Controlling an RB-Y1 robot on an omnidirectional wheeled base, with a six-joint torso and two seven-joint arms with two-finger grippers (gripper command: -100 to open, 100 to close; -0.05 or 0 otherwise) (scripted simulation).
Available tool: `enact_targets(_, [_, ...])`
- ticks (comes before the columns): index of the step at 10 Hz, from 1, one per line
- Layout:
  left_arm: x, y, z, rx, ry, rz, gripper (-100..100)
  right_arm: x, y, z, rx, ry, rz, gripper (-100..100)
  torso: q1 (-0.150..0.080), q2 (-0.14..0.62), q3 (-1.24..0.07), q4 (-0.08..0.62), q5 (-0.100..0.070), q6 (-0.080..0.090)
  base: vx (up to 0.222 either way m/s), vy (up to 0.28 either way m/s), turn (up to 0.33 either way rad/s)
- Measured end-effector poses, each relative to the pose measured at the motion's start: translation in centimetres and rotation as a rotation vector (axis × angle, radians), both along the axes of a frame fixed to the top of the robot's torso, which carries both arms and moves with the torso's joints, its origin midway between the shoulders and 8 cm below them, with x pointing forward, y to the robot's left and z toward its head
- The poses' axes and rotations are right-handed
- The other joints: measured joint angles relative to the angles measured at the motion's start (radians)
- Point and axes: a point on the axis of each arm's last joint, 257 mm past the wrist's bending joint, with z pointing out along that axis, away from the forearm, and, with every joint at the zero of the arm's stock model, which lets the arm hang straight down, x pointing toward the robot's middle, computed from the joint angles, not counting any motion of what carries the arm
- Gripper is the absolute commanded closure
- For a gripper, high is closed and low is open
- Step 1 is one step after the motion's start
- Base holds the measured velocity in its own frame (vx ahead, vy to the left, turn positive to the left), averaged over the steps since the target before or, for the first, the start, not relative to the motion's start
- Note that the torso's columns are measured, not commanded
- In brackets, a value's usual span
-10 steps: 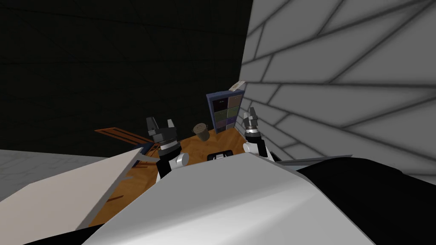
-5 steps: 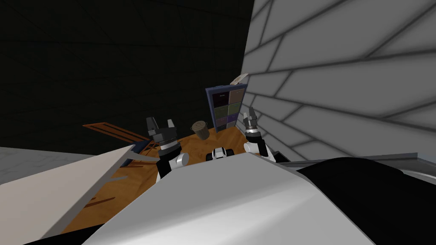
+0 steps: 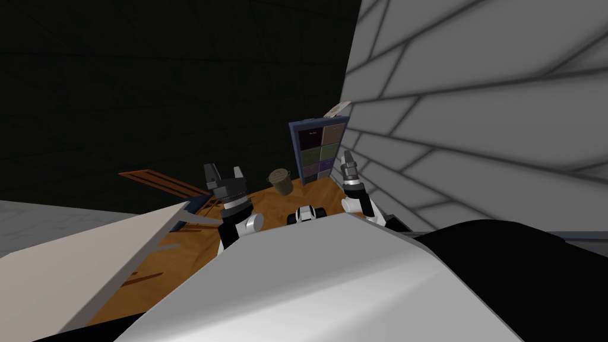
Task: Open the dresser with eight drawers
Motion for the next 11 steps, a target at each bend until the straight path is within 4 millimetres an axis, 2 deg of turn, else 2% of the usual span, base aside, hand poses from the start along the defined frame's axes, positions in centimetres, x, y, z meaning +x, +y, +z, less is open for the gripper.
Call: enact_targets(11, [0.0,0.0,0.0,0.000,0.000,0.000,0,0.8,-1.3,-0.6,-0.363,-0.020,-0.226,-100,0.000,-0.001,0.000,0.000,0.000,0.000,0.044,0.017,0.038])
